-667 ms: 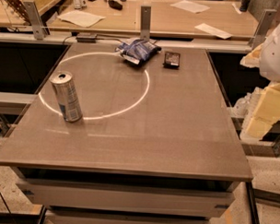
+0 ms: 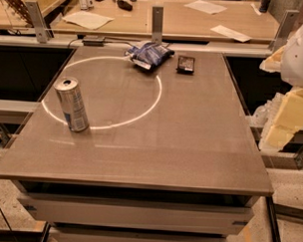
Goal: Move redbull can near blue chip bag
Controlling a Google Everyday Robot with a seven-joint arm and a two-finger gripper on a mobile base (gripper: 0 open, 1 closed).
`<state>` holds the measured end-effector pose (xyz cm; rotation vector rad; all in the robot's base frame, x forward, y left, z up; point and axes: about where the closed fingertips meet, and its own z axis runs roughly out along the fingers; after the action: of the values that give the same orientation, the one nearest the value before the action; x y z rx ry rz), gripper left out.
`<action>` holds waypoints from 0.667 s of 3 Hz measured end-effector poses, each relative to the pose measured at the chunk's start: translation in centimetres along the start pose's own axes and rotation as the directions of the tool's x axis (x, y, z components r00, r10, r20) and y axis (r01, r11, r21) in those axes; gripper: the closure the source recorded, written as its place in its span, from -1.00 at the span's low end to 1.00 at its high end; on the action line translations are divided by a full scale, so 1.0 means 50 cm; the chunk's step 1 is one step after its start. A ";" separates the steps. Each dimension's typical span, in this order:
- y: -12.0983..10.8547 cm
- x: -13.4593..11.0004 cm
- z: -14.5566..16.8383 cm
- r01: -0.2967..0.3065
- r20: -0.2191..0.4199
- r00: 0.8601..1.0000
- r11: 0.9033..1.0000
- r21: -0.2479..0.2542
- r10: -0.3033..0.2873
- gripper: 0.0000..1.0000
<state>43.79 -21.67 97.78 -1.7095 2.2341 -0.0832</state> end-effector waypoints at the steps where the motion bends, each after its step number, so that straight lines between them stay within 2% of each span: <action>1: 0.007 0.005 -0.001 -0.035 0.081 0.996 0.999 -0.014 0.036 -1.00; 2: -0.008 0.068 0.025 -0.144 0.250 0.957 0.989 -0.024 0.145 -1.00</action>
Offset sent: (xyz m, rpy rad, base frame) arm -0.0088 -0.0203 0.0227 0.9827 -0.0942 -0.1198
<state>43.77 -24.84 95.93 -1.4619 2.1606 0.1653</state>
